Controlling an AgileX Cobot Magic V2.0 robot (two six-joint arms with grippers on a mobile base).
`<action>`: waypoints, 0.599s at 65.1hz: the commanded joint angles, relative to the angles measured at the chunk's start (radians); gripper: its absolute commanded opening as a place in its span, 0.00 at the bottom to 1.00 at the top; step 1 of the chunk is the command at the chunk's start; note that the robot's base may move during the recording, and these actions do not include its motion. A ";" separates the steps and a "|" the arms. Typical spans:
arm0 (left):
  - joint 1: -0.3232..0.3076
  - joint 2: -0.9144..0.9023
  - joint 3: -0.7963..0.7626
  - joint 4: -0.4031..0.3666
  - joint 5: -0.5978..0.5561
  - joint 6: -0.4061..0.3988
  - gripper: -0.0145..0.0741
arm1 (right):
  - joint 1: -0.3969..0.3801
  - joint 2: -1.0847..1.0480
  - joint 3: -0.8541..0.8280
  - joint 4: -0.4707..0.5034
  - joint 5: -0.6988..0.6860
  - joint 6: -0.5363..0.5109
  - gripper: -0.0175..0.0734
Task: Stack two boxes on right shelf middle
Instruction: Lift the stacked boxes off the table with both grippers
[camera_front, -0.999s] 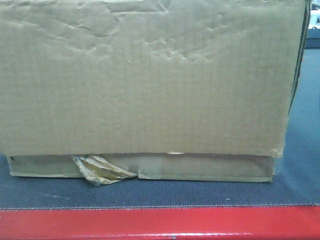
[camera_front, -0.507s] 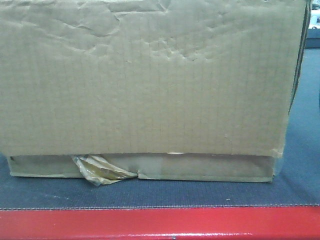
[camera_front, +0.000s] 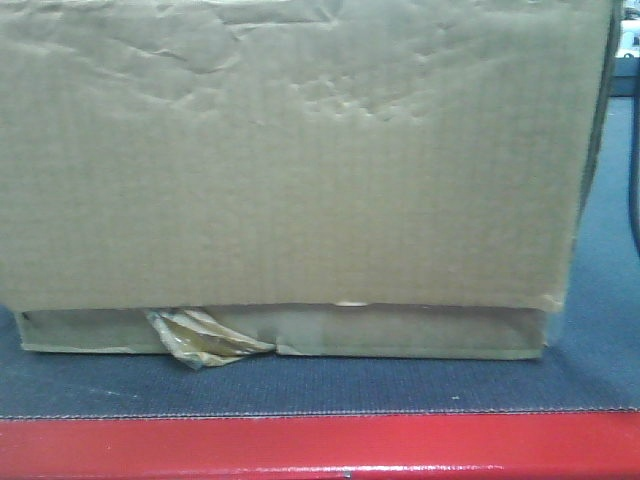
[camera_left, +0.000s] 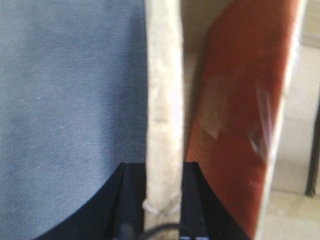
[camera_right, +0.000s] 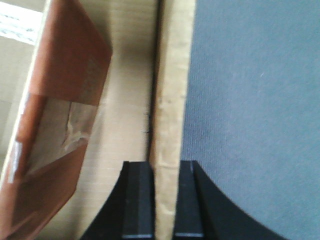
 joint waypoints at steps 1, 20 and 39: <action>-0.021 -0.063 -0.004 0.064 -0.004 -0.059 0.04 | 0.035 -0.007 -0.035 -0.105 -0.011 0.037 0.02; -0.034 -0.229 -0.015 0.146 -0.193 -0.095 0.04 | 0.102 -0.035 -0.187 -0.265 -0.094 0.098 0.02; -0.034 -0.308 -0.066 0.245 -0.324 -0.095 0.04 | 0.102 -0.040 -0.313 -0.336 -0.213 0.135 0.02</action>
